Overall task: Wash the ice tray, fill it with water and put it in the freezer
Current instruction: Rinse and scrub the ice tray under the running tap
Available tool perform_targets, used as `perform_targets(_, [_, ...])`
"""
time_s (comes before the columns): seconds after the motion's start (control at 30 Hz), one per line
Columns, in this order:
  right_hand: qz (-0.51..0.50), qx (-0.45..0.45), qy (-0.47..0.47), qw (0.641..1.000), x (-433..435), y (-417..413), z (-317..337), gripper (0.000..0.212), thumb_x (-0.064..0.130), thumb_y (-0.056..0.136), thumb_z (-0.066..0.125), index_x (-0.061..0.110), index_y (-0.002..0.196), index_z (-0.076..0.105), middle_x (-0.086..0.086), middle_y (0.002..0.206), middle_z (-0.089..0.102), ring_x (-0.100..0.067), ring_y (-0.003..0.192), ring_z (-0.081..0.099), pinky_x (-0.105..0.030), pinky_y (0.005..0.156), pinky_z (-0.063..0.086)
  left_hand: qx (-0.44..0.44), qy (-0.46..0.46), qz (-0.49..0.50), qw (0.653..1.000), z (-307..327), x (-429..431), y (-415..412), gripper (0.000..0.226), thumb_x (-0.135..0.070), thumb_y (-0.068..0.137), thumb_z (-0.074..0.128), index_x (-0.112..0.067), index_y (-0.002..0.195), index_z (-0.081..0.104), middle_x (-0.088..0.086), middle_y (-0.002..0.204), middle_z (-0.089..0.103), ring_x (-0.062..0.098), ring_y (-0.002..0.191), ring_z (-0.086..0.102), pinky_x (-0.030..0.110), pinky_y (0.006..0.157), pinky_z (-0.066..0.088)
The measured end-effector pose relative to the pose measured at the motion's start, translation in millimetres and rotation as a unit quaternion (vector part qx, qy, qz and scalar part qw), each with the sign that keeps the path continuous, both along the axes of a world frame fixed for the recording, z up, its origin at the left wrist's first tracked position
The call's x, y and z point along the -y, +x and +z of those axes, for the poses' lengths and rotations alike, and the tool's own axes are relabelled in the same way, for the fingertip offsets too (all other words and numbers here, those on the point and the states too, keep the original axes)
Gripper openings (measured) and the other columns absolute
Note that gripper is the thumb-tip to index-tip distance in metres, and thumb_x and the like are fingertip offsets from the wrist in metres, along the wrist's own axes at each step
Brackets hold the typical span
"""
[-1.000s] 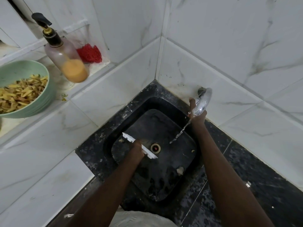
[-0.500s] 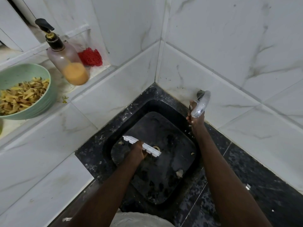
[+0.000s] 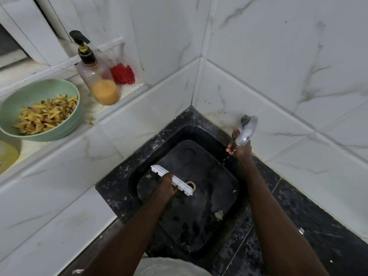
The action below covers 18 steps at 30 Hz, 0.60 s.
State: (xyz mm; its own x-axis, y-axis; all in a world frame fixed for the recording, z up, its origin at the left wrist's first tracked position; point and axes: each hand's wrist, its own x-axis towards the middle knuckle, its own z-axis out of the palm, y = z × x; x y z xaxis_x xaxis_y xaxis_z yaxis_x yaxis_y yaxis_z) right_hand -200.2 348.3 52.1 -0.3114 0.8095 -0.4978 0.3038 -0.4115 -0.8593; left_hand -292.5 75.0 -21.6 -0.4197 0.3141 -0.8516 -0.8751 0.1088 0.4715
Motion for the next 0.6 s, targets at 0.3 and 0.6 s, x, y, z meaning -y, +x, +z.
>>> perform_targets(0.3, [0.335, 0.397, 0.163, 0.839, 56, 57, -54, 0.032, 0.033, 0.105, 0.049, 0.008, 0.108, 0.07, -0.016, 0.108, 0.074, -0.036, 0.101, 0.071, -0.041, 0.085, 0.055, -0.01, 0.027, -0.005, 1.0, 17, 13, 5, 0.046, -0.023, 0.107, 0.047, 0.001, 0.146, 0.04, 0.02, 0.137, 0.055, 0.034, 0.129, 0.057, 0.04, 0.095, 0.052])
perform_targets(0.6, [0.365, 0.427, 0.074, 0.824, 171, 112, -89, 0.042, 0.028, 0.106, 0.045, 0.0, 0.134, 0.06, -0.027, 0.143, 0.056, -0.042, 0.132, 0.056, -0.041, 0.107, 0.045, 0.013, 0.061, -0.026, 0.998, 37, 25, 43, 0.026, -0.016, 0.108, 0.045, 0.002, 0.125, 0.052, 0.019, 0.116, 0.063, 0.027, 0.102, 0.063, 0.036, 0.081, 0.054])
